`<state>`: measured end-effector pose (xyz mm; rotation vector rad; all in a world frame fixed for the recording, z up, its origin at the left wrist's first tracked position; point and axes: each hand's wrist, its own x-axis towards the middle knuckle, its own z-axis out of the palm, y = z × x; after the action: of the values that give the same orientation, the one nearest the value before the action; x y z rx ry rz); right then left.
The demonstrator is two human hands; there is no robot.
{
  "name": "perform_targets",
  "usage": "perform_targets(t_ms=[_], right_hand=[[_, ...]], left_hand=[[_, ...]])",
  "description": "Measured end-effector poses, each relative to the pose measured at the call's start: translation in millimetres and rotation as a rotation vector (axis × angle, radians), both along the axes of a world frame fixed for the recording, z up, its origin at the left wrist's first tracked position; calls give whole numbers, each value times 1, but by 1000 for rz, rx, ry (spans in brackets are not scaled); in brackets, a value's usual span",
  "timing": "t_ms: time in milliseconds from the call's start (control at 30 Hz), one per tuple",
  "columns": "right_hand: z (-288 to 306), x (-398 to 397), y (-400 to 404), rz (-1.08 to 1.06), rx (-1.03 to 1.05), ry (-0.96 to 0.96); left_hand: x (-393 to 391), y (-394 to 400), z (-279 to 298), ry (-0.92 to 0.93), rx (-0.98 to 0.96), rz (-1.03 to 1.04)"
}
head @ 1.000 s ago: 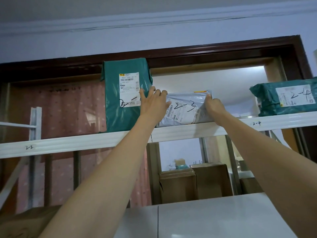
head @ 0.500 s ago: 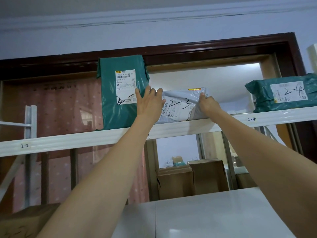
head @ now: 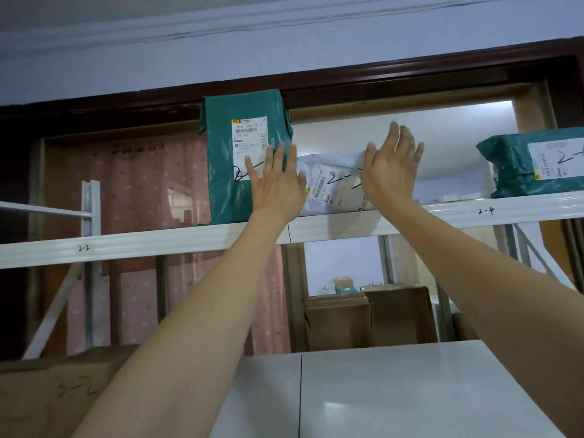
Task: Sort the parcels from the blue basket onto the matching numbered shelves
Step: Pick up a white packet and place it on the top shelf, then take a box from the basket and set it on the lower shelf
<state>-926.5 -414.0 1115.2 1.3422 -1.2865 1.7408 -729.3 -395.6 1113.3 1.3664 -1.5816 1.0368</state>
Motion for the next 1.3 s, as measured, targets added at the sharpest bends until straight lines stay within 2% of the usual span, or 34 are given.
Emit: perform_targets(t_ms=[200, 467, 667, 767, 867, 1067, 1300], right_hand=[[-1, 109, 27, 176, -79, 270], [-105, 318, 79, 548, 86, 476], [-238, 478, 130, 777, 319, 657], [-315, 545, 164, 873, 531, 742], [-393, 596, 195, 897, 637, 858], [-542, 642, 234, 920, 887, 1068], [-708, 646, 230, 942, 1222, 1219]], left_hand=[[85, 40, -24, 134, -13, 107], [257, 129, -124, 275, 161, 417], [390, 210, -248, 469, 413, 647], [445, 255, -320, 568, 509, 654], [489, 294, -395, 647, 622, 729], [530, 352, -531, 769, 939, 843], [546, 367, -694, 983, 1210, 823]])
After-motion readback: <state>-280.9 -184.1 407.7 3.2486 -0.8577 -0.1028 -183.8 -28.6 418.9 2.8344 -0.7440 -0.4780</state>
